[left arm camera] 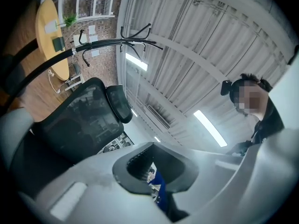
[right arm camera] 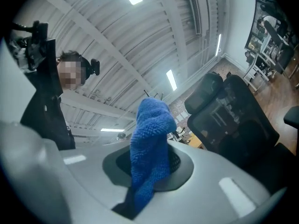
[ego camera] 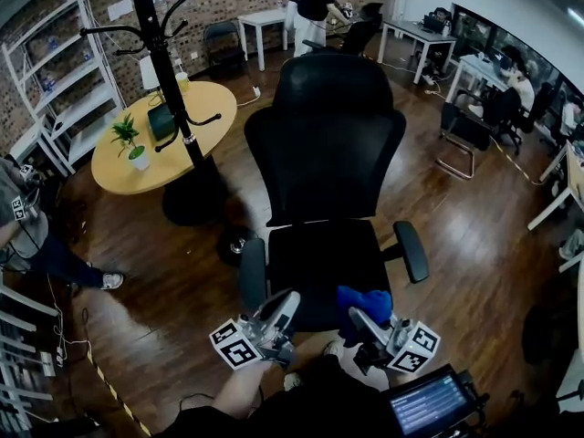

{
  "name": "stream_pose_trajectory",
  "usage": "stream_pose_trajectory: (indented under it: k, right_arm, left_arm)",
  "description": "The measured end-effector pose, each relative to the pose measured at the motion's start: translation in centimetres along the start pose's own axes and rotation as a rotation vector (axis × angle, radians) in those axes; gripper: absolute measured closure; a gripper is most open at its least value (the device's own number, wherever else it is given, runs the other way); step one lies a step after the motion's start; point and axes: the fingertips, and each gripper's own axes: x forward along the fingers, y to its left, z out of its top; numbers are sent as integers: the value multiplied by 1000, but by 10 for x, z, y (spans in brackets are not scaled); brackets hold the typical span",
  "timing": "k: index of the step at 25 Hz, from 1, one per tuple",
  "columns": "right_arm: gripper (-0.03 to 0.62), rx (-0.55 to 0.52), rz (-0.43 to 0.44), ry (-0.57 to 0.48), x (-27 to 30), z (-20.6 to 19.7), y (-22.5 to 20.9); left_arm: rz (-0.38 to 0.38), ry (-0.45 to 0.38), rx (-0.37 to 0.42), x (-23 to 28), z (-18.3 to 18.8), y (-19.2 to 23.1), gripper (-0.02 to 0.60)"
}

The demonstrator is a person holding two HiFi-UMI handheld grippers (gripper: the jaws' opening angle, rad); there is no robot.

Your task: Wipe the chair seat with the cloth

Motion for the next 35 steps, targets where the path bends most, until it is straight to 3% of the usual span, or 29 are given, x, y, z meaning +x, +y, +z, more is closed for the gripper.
stream_pose_trajectory:
  k: [9, 23, 35]
  right_arm:
    - [549, -43, 92, 8, -4, -9, 63]
    - [549, -98, 56, -35, -42, 21, 56]
    - [549, -82, 49, -47, -51, 27, 44]
  left_arm:
    - [-8, -17, 14, -32, -20, -47, 591]
    - [-72, 0, 50, 11, -43, -78, 591]
    - [-74, 36, 60, 26, -52, -80, 591]
